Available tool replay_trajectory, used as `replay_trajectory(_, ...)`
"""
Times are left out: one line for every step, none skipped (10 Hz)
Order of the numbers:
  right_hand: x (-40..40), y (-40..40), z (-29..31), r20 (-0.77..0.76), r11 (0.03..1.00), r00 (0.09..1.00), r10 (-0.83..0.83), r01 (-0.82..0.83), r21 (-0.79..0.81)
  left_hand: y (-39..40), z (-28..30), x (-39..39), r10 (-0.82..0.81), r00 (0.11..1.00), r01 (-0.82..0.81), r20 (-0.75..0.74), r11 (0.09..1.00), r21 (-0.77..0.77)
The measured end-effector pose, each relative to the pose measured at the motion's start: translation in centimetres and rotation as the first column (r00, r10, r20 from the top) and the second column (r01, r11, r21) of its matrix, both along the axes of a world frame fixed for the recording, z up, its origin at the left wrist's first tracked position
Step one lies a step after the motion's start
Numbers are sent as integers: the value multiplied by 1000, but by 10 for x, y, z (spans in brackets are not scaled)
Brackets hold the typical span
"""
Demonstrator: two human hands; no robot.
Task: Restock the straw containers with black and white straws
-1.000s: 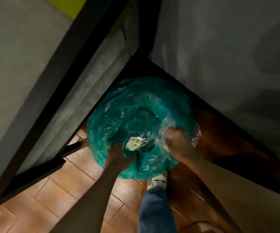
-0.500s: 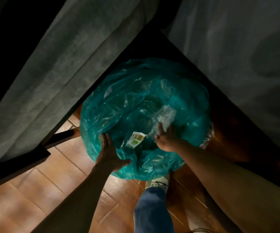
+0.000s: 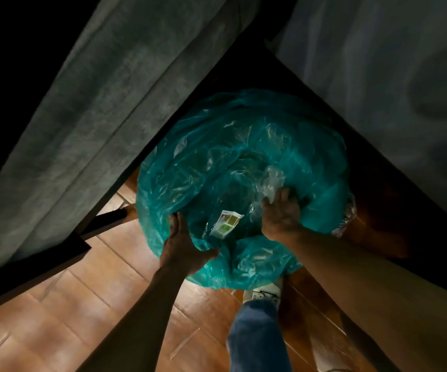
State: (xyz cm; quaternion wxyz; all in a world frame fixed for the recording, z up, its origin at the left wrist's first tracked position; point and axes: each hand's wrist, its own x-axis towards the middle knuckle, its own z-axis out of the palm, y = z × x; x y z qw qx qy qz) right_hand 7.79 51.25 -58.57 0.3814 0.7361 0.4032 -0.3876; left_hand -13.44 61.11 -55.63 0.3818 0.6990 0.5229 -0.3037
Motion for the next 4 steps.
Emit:
replay_trajectory(0,1,13,40,995,995,89,-91,51,8,10,4,-49,998,51,-36,998,41)
replay_trajectory(-2,7,36,71,983,988,136,-143,115,15,23,16,-52,997,55,-49,996,77)
replay_trajectory(-2,12,68,99,986,990,103,-115,122,19,49,32,-65,995,73,-79,993,98)
replay_trajectory(-1,19,102,13,980,999,51,-52,191,20,67,44,-79,993,89,-88,989,119)
